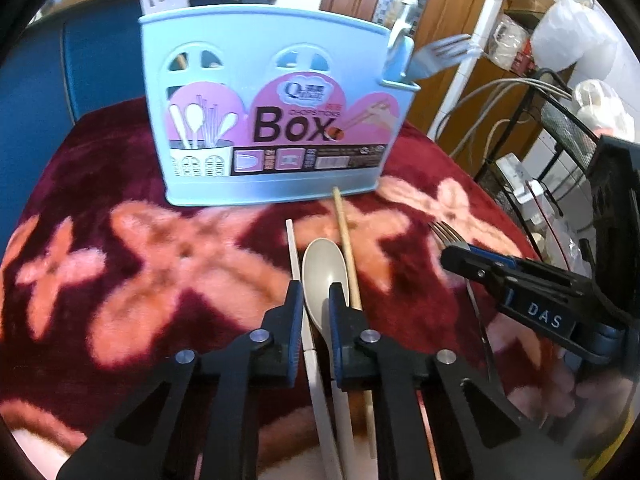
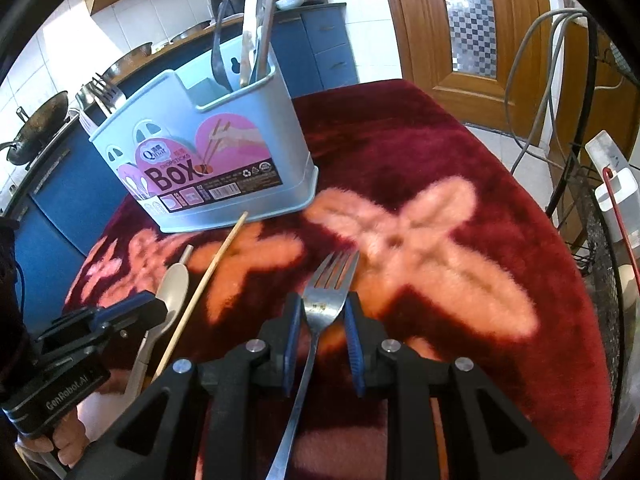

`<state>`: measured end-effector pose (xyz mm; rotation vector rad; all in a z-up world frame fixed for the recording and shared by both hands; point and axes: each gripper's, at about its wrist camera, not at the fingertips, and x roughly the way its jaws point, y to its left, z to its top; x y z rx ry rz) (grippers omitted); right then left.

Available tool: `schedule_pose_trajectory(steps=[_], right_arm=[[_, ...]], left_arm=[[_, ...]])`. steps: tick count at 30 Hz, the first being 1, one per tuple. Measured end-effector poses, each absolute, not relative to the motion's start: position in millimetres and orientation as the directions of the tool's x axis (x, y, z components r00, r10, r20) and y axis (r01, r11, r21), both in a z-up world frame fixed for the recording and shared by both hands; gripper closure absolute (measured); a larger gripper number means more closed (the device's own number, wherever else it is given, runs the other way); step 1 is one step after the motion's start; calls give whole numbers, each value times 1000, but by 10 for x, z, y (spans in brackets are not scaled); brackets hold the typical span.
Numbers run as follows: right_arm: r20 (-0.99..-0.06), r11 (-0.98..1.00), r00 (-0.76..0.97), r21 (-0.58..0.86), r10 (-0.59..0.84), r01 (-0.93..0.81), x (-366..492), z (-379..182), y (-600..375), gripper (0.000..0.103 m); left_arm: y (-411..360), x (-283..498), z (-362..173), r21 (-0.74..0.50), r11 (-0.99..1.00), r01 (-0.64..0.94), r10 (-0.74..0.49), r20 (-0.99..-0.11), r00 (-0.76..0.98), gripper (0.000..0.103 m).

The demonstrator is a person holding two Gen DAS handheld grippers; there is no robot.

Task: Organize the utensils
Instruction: 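Move the left tool to a white plastic spoon while the right tool closes on a metal fork, then close the left tool on the white spoon and lift it while the right tool lifts the fork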

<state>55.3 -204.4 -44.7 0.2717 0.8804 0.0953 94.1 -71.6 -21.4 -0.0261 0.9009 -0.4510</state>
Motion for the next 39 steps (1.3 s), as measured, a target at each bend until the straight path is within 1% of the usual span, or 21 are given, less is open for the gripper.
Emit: schedule_pose_trajectory(steps=[6, 11, 15, 21, 22, 23, 27, 29, 31, 34, 39], right_arm=[[-742, 958, 637, 288, 208, 22, 546, -453, -2065, 79], [-739, 953, 637, 302, 221, 19, 543, -457, -2093, 79], [-739, 953, 634, 304, 226, 15, 534, -454, -2106, 79], [-743, 952, 628, 305, 230, 12, 545, -452, -2118, 79], [-743, 951, 627, 308, 232, 12, 546, -451, -2122, 79], [-743, 949, 626, 314, 237, 13, 548, -450, -2132, 79], [-738, 933, 619, 358, 269, 21, 555, -452, -2203, 79], [-735, 924, 615, 380, 285, 26, 557, -455, -2239, 79], [-734, 920, 613, 390, 292, 28, 558, -457, -2242, 79], [-735, 917, 607, 398, 302, 26, 586, -475, -2225, 78], [-696, 856, 594, 516, 403, 23, 687, -519, -2315, 76]], left_arm=[[-747, 930, -213, -201, 904, 378, -388, -756, 528, 92], [-832, 928, -261, -251, 876, 411, -438, -770, 463, 92], [-903, 902, -275, -219, 878, 425, -420, -777, 469, 92], [-968, 947, -289, -221, 871, 438, -422, -794, 438, 92], [-983, 963, -290, -226, 870, 439, -425, -794, 435, 92], [-985, 977, -291, -227, 871, 436, -426, -793, 436, 97], [-928, 969, -246, -248, 874, 417, -437, -775, 457, 100], [-880, 949, -195, -232, 886, 401, -422, -762, 491, 102], [-812, 924, -114, -219, 897, 384, -410, -739, 535, 102], [-676, 908, 22, -247, 902, 353, -419, -695, 584, 102], [-469, 912, 166, -295, 904, 311, -428, -645, 633, 102]])
